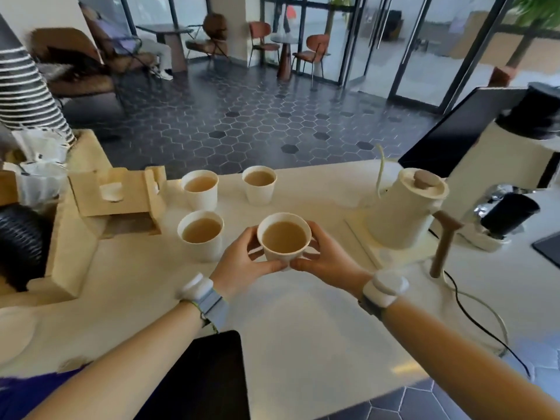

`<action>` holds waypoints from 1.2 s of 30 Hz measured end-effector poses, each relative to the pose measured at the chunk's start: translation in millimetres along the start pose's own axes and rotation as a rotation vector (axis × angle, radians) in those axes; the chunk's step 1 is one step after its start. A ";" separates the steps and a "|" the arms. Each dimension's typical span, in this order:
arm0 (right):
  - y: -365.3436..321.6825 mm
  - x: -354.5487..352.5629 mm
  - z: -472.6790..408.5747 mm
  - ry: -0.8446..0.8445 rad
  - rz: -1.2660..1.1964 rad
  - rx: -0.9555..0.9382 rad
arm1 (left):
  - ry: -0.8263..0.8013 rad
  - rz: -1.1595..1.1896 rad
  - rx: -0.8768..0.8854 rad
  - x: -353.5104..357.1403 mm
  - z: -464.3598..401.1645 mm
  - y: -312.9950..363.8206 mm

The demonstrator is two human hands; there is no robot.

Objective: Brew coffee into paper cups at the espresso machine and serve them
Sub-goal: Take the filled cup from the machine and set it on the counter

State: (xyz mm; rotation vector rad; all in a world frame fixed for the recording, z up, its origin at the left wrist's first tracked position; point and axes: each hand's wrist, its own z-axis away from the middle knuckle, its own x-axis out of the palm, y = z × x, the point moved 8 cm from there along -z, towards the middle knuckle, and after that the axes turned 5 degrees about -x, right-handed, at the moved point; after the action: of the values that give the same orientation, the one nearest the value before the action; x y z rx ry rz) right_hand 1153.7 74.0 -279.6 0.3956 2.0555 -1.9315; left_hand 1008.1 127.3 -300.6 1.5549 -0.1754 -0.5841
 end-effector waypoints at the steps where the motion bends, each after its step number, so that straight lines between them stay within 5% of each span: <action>1: 1.5 -0.6 -3.6 0.001 0.004 -0.003 | -0.001 -0.010 0.001 -0.4 -2.9 -0.1; 16: 40.9 1.2 -60.0 -0.160 -0.049 0.031 | 0.132 0.033 -0.125 2.0 -37.2 -33.8; 36: 69.4 2.8 -55.2 -0.077 -0.167 0.122 | 0.072 0.066 -0.176 15.5 -44.6 -50.3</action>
State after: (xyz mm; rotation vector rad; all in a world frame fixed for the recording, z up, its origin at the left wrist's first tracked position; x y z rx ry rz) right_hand 1177.0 133.5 -341.2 0.1767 1.9843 -2.1401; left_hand 1029.9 164.2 -354.8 1.3919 -0.1169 -0.4779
